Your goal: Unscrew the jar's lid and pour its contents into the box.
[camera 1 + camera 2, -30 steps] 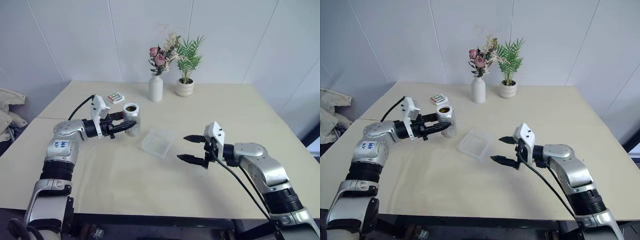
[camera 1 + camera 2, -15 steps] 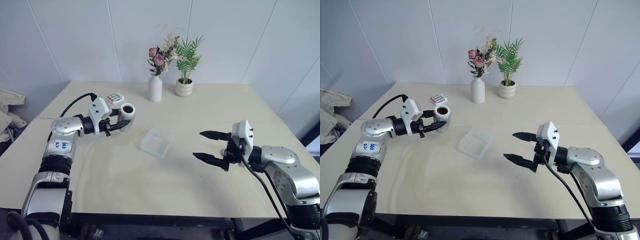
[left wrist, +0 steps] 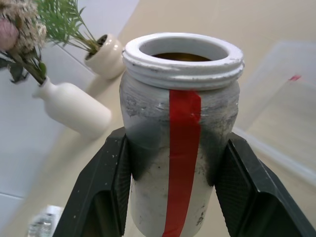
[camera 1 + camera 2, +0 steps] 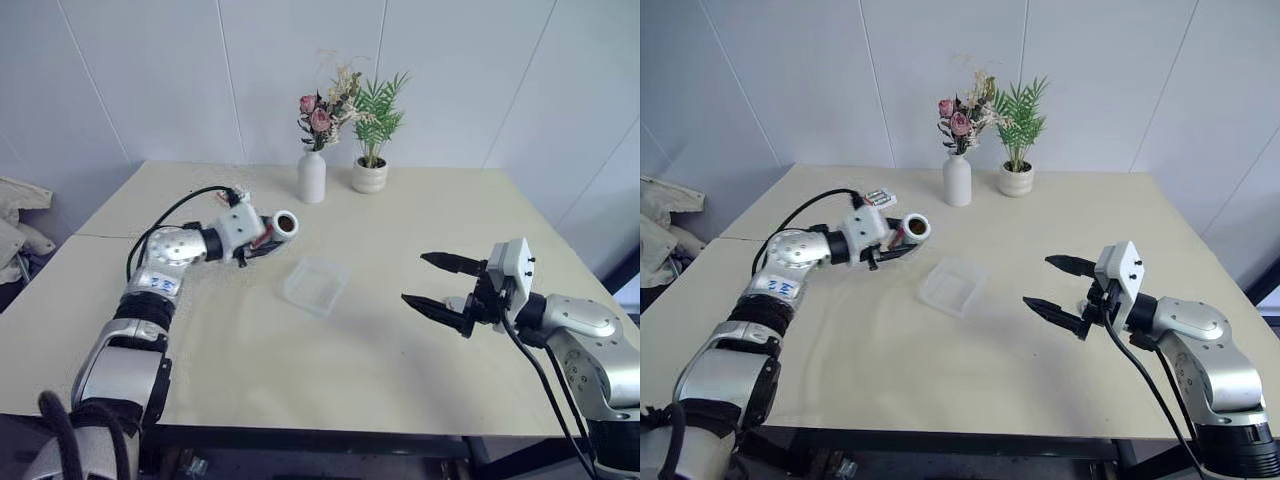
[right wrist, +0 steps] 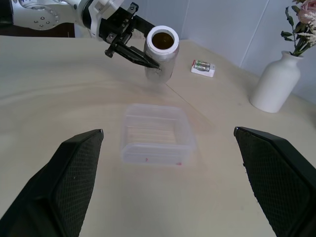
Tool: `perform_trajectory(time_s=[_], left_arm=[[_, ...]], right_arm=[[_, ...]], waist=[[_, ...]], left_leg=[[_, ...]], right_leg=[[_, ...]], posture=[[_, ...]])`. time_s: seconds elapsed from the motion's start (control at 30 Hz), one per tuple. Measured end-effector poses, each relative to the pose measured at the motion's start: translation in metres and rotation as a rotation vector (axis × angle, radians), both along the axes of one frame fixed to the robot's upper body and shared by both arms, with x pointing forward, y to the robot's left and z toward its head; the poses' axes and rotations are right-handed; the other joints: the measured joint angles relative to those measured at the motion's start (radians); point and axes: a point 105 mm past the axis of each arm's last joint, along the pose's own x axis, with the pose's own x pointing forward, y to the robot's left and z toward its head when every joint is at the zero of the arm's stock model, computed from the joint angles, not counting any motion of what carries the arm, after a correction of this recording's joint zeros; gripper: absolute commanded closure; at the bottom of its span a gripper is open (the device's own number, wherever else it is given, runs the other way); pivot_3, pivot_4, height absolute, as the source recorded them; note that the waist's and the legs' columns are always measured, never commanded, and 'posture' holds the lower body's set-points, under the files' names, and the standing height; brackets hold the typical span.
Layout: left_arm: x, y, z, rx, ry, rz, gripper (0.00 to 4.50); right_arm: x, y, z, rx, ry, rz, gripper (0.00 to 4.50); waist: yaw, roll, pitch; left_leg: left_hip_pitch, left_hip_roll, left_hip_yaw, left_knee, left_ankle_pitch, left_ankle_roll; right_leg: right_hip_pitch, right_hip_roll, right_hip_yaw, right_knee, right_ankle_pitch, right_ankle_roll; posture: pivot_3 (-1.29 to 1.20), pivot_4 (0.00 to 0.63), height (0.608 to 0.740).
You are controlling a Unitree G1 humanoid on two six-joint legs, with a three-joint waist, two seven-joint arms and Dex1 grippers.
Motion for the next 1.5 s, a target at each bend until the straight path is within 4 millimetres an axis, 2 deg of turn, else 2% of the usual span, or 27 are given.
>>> perform_trajectory(time_s=[0.17, 0.3, 0.4, 0.67, 0.83, 0.97, 1.17, 1.33, 1.43, 1.5], left_arm=[[0.000, -0.041, 0.030, 0.331, -0.408, -0.063, 2.52], [-0.004, -0.070, 0.041, 0.669, -0.798, -0.172, 2.52], [-0.005, -0.080, 0.052, 0.810, -0.981, -0.234, 2.52], [0.005, -0.081, 0.045, 1.190, -1.141, -0.329, 2.52], [0.003, -0.093, 0.029, 1.261, -1.154, -0.437, 2.52], [0.007, -0.091, 0.019, 1.353, -1.124, -0.455, 2.52], [0.009, -0.086, 0.022, 1.334, -1.073, -0.407, 2.52], [0.008, -0.078, 0.033, 1.199, -0.980, -0.316, 2.52], [0.006, -0.067, 0.045, 0.893, -0.775, -0.180, 2.52], [0.006, -0.053, 0.043, 0.616, -0.554, -0.094, 2.52]], right_arm=[[0.003, 0.001, 0.000, 0.024, 0.000, -0.021, 0.03], [0.005, 0.000, -0.003, 0.053, 0.007, -0.047, 0.03], [0.006, 0.002, -0.004, 0.075, 0.012, -0.054, 0.03], [0.008, 0.004, -0.009, 0.123, 0.022, -0.084, 0.03], [0.010, 0.005, -0.008, 0.150, 0.020, -0.099, 0.03], [0.011, 0.007, -0.007, 0.168, 0.006, -0.101, 0.03], [0.012, 0.010, -0.005, 0.180, -0.002, -0.098, 0.03], [0.014, 0.012, -0.003, 0.179, -0.006, -0.086, 0.03], [0.015, 0.014, -0.002, 0.174, -0.004, -0.074, 0.03], [0.017, 0.016, -0.001, 0.173, -0.002, -0.063, 0.03]], waist=[[-0.001, 0.000, 0.000], [-0.001, -0.001, 0.001], [-0.004, -0.002, 0.001], [0.000, -0.002, 0.001], [0.000, -0.002, 0.001], [-0.002, -0.002, 0.001], [0.000, -0.002, 0.001], [-0.001, -0.002, 0.001], [-0.003, -0.002, 0.001], [-0.004, -0.001, 0.001]], left_leg=[[-0.001, -0.001, 0.000, 0.000, 0.000, 0.000], [-0.001, -0.001, 0.000, 0.000, 0.000, 0.000], [-0.001, -0.002, 0.001, 0.000, -0.001, 0.001], [-0.003, -0.002, 0.002, -0.003, -0.001, 0.002], [-0.003, -0.002, 0.002, -0.004, -0.002, 0.002], [-0.003, -0.002, 0.002, -0.004, -0.002, 0.002], [-0.003, -0.002, 0.002, -0.003, -0.002, 0.002], [-0.003, -0.002, 0.003, -0.003, -0.002, 0.002], [-0.002, -0.002, 0.004, -0.003, -0.002, 0.002], [0.000, -0.002, 0.005, -0.003, -0.002, 0.001]], right_leg=[[0.000, 0.000, 0.001, -0.002, 0.000, 0.001], [0.000, 0.000, 0.001, -0.003, 0.000, 0.002], [0.000, 0.000, 0.002, -0.003, 0.000, 0.003], [0.000, 0.000, 0.002, -0.008, 0.000, 0.004], [0.000, 0.000, 0.002, -0.009, -0.001, 0.004], [-0.001, 0.000, 0.003, -0.008, -0.001, 0.004], [0.000, -0.001, 0.003, -0.008, -0.001, 0.004], [-0.001, -0.001, 0.003, -0.007, -0.001, 0.004], [-0.001, -0.001, 0.003, -0.006, -0.001, 0.004], [0.000, -0.001, 0.003, -0.004, -0.001, 0.004]], posture=[[0.00, 0.150, 0.740], [0.00, 0.150, 0.740], [0.00, 0.150, 0.740], [0.00, 0.150, 0.740], [0.00, 0.150, 0.740], [0.00, 0.150, 0.740], [0.00, 0.150, 0.740], [0.00, 0.150, 0.740], [0.00, 0.150, 0.740], [0.00, 0.150, 0.740]])
